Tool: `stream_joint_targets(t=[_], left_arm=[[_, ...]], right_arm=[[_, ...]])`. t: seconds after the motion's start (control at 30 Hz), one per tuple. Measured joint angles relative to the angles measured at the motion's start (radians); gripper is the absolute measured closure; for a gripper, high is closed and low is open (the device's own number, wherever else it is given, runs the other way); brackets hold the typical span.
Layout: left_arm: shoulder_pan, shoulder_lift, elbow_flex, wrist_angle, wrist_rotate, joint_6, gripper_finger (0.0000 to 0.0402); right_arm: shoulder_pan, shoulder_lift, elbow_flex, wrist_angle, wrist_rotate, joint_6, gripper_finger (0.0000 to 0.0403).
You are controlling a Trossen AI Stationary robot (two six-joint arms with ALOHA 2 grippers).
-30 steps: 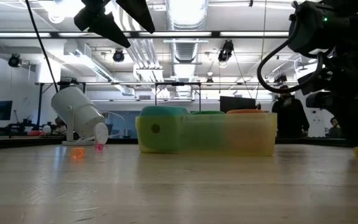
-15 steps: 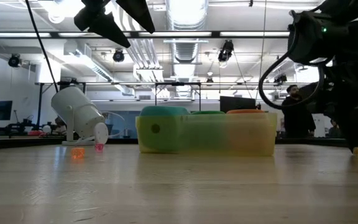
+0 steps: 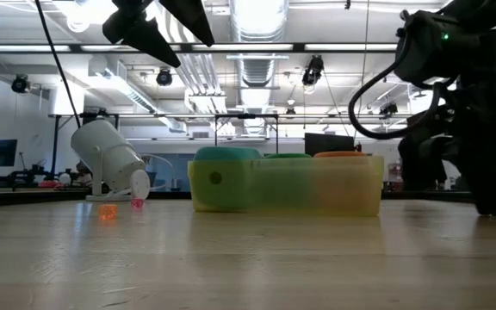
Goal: Pick & Place Dice
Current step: Put the small yellow dice into the yellow bin
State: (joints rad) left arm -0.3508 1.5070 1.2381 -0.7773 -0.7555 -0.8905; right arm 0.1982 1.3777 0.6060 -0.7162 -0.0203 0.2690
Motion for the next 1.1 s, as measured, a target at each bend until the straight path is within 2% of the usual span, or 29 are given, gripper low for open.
stream_joint_targets(t=[0.2,0.6,0.97,1.1], left_arm=[[0.0,0.0,0.0,0.0,0.0,0.0,0.0002],[0.0,0.0,0.0,0.0,0.0,0.0,0.0002],[-0.001,0.0,0.0,0.0,0.0,0.0,0.0002],[-0.001,0.0,0.0,0.0,0.0,0.0,0.0002]], right_arm=[[0.0,-0.001,-0.002,-0.002,-0.002,0.012,0.0363],[0.0,-0.001,-0.002,0.0,-0.006,0.006,0.0347],[0.0,-0.001,-0.002,0.054,-0.003,-0.003,0.0262],[0.0,-0.008,0.014,0.003,-0.006,0.089,0.0239]])
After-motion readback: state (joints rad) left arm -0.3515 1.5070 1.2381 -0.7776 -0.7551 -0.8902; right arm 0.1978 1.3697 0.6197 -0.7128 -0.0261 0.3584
